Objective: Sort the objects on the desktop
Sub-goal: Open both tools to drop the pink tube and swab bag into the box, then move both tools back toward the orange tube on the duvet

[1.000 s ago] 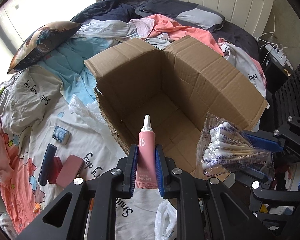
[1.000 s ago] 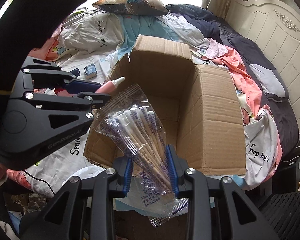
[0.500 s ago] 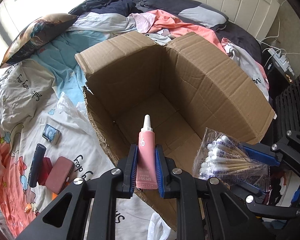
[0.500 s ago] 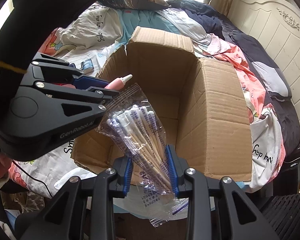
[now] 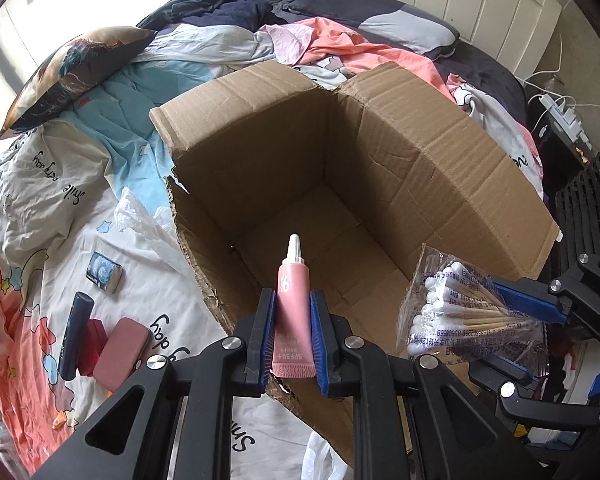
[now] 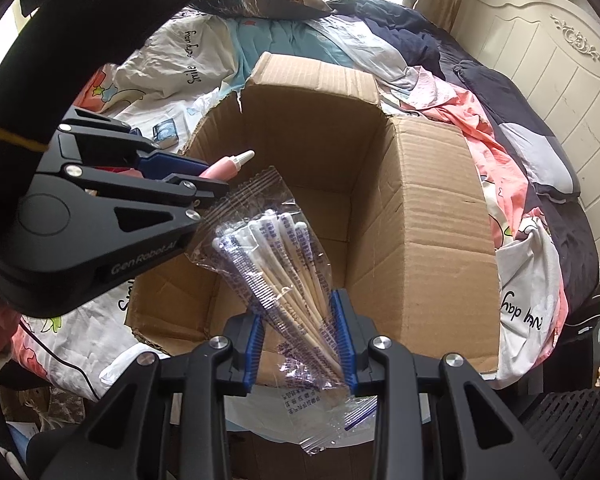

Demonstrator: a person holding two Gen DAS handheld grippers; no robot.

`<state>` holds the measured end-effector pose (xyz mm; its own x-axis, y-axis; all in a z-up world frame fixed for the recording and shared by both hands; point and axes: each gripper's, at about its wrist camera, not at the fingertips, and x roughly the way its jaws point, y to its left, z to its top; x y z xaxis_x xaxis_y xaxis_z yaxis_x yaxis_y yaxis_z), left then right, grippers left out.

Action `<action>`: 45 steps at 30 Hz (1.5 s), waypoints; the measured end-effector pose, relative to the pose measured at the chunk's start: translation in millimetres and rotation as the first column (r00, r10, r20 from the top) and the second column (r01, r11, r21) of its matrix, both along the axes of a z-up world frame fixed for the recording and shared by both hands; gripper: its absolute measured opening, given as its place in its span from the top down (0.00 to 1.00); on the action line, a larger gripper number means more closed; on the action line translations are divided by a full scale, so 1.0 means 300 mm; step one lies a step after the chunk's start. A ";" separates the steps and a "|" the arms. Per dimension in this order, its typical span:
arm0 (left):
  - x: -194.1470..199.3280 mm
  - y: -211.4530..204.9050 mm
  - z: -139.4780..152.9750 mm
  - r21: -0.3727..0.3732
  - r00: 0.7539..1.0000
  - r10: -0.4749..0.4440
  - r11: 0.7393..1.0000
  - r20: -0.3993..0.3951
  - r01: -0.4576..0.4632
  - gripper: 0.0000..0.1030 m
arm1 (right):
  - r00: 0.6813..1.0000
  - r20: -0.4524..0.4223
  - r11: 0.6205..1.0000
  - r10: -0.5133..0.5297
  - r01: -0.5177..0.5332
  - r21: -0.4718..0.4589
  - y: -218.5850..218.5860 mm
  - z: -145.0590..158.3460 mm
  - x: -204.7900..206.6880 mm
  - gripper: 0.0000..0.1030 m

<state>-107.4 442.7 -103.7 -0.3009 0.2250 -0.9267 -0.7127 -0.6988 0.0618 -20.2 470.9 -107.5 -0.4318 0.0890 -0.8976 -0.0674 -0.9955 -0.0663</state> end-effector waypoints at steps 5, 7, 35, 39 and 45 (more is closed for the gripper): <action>0.001 0.000 0.004 0.010 1.000 -0.003 1.000 0.003 0.003 0.83 | 1.000 -0.004 1.000 -0.007 0.007 0.009 0.001 0.001 -0.008 0.61; 0.001 0.000 0.005 0.012 1.000 -0.004 1.000 0.003 0.004 0.83 | 1.000 -0.009 1.000 -0.015 0.015 0.021 0.005 0.004 -0.009 0.54; 0.049 -0.028 0.054 0.026 0.999 -0.029 0.999 -0.037 0.030 0.20 | 0.997 -0.015 0.995 -0.073 0.074 0.070 0.009 0.033 0.031 0.22; 0.052 -0.069 0.082 0.048 0.999 -0.011 0.999 -0.030 0.012 0.14 | 0.997 -0.016 0.995 -0.080 0.080 0.066 -0.002 0.048 0.040 0.22; 0.069 -0.133 0.100 0.039 0.999 -0.003 0.999 -0.036 0.004 0.13 | 0.996 -0.024 0.994 -0.083 0.085 0.065 -0.038 0.074 0.050 0.22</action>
<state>-86.8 402.9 -73.6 -0.3331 0.2621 -0.9057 -0.7130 -0.6986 0.0600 -5.0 459.4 -85.3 -0.4388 0.1846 -0.8794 -0.1527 -0.9798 -0.1294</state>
